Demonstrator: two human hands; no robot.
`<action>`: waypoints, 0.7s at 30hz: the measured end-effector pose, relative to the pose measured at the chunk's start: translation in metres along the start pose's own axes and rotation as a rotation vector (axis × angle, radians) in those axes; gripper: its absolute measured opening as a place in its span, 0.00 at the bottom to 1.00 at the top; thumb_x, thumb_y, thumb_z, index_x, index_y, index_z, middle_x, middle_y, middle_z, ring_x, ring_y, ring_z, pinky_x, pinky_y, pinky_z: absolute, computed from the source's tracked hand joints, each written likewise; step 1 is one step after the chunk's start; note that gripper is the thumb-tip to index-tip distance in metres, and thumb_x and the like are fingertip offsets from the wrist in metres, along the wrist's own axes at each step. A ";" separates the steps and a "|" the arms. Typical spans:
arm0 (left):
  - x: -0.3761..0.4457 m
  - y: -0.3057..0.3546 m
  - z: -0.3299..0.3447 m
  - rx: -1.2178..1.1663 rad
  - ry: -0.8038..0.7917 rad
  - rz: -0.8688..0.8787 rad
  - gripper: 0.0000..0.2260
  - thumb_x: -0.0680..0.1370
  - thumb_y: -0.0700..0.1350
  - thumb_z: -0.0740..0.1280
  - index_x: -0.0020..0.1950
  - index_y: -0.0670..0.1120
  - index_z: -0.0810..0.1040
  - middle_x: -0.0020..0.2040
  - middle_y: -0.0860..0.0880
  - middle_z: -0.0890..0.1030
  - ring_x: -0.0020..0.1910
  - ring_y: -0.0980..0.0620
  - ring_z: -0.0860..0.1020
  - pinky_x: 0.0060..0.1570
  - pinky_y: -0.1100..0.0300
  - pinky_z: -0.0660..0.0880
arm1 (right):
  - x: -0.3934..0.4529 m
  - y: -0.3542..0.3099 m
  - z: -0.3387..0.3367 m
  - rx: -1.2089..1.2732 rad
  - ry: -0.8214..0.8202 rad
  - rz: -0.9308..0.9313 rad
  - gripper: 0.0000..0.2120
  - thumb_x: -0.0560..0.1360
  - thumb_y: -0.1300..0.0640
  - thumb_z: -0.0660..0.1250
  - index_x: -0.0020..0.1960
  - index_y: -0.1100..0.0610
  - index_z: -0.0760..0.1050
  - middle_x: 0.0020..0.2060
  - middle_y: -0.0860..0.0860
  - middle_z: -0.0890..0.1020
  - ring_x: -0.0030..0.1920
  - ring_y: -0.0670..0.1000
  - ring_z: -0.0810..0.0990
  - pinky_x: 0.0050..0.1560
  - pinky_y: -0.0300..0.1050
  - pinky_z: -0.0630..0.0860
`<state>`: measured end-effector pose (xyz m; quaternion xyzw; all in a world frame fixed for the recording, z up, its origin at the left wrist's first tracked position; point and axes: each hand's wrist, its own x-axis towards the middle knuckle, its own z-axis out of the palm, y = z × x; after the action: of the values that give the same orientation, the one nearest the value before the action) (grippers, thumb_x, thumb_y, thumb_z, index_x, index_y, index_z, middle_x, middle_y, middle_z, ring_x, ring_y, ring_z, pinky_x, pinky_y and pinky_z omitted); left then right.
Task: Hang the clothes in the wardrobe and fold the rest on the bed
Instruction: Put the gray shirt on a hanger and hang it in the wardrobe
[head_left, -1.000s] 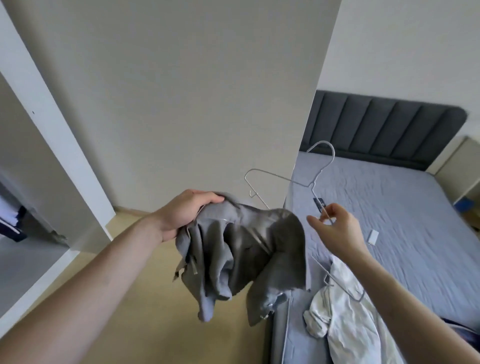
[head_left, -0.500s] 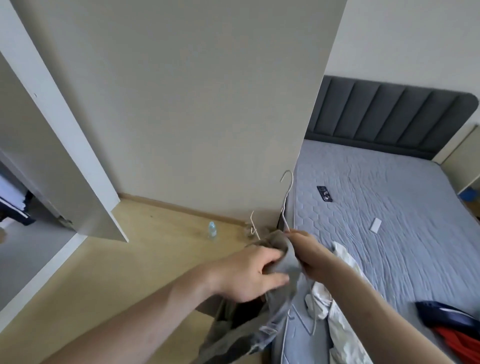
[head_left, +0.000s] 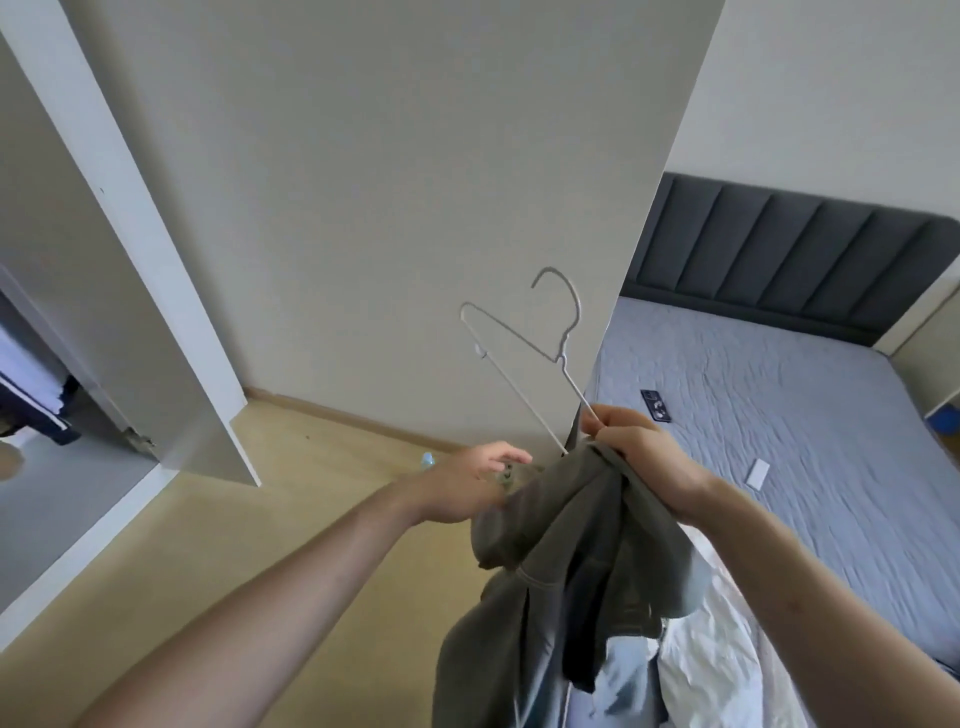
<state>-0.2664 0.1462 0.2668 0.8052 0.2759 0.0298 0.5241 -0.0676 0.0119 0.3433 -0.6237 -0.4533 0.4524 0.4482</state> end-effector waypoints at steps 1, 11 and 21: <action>0.006 0.003 0.005 0.002 -0.094 -0.002 0.21 0.76 0.43 0.71 0.68 0.54 0.76 0.65 0.57 0.80 0.64 0.61 0.76 0.59 0.65 0.74 | 0.001 0.000 -0.001 0.005 -0.002 -0.001 0.10 0.67 0.63 0.60 0.34 0.48 0.66 0.31 0.48 0.64 0.32 0.47 0.62 0.33 0.42 0.59; 0.013 -0.073 0.009 -0.186 0.009 -0.192 0.05 0.76 0.49 0.76 0.46 0.47 0.87 0.44 0.50 0.88 0.41 0.56 0.85 0.39 0.64 0.78 | -0.008 0.003 -0.030 -0.112 0.168 0.025 0.06 0.69 0.57 0.61 0.35 0.51 0.66 0.31 0.50 0.66 0.35 0.50 0.62 0.37 0.49 0.57; 0.007 -0.001 -0.097 -0.498 0.570 0.063 0.12 0.79 0.53 0.72 0.52 0.45 0.87 0.53 0.45 0.87 0.56 0.44 0.85 0.59 0.49 0.79 | -0.005 0.043 -0.046 -0.637 0.302 0.093 0.32 0.67 0.26 0.71 0.38 0.54 0.65 0.30 0.46 0.67 0.32 0.48 0.67 0.37 0.48 0.64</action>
<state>-0.2931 0.2302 0.3076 0.6205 0.3701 0.3346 0.6050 -0.0169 -0.0076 0.3109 -0.8119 -0.4715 0.2109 0.2720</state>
